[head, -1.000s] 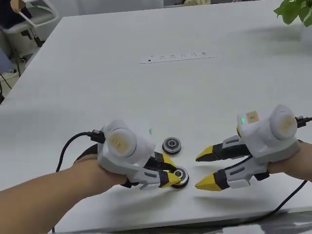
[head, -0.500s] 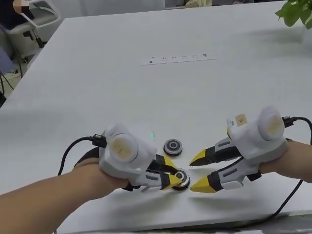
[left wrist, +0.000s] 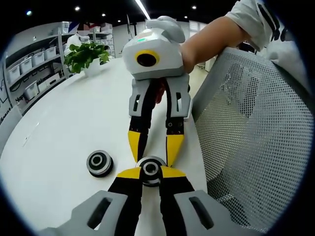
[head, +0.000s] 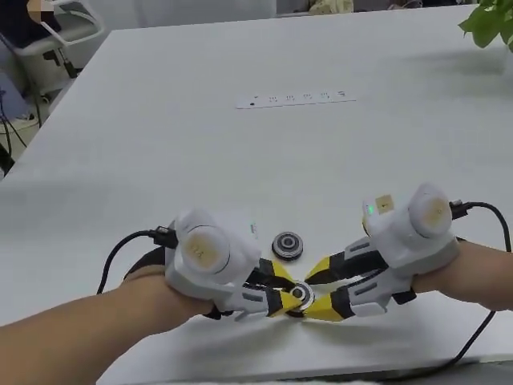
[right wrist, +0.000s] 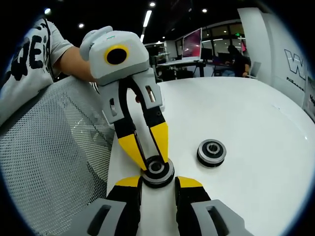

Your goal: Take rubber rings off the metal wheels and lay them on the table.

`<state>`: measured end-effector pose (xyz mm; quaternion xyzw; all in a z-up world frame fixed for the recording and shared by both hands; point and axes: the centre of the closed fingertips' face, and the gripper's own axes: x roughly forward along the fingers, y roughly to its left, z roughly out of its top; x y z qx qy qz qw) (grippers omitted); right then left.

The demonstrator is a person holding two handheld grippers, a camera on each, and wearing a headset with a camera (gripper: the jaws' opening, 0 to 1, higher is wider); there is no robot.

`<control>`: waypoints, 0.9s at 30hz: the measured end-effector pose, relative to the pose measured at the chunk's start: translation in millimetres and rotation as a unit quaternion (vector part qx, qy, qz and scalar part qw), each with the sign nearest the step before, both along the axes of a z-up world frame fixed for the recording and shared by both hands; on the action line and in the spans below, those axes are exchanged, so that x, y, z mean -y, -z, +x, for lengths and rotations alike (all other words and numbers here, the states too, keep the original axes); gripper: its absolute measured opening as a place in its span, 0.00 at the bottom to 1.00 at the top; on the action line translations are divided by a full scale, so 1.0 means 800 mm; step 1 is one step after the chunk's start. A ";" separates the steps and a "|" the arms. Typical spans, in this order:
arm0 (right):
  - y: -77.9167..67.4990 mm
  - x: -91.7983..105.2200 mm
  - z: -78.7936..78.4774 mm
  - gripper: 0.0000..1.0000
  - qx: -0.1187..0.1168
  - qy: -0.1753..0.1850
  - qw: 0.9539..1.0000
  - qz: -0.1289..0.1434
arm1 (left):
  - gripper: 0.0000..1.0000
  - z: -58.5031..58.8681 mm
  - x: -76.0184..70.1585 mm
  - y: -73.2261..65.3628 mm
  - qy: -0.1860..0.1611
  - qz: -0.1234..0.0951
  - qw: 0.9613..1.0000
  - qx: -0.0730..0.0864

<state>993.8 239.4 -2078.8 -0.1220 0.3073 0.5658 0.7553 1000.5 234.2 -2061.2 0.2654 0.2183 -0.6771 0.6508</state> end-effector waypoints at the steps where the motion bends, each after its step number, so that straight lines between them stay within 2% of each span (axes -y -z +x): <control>1: 0.001 0.001 -0.001 0.23 0.001 0.000 1.000 -0.001 | 0.07 0.000 0.000 0.000 0.000 -0.001 1.000 0.000; 6: -0.001 0.003 -0.003 0.21 0.002 0.003 1.000 -0.001 | 0.07 -0.001 0.000 0.000 -0.002 -0.001 1.000 0.001; 15: 0.000 0.011 -0.003 0.09 0.007 0.006 1.000 -0.014 | 0.07 -0.001 -0.001 -0.001 -0.007 -0.001 1.000 0.003; 22: 0.000 0.012 -0.004 0.03 -0.001 0.011 1.000 -0.015 | 0.07 -0.001 -0.001 0.000 -0.008 0.000 1.000 0.005; 27: 0.000 0.013 -0.003 0.00 -0.016 0.023 1.000 -0.011 | 0.07 -0.001 -0.001 0.000 -0.007 0.000 1.000 0.006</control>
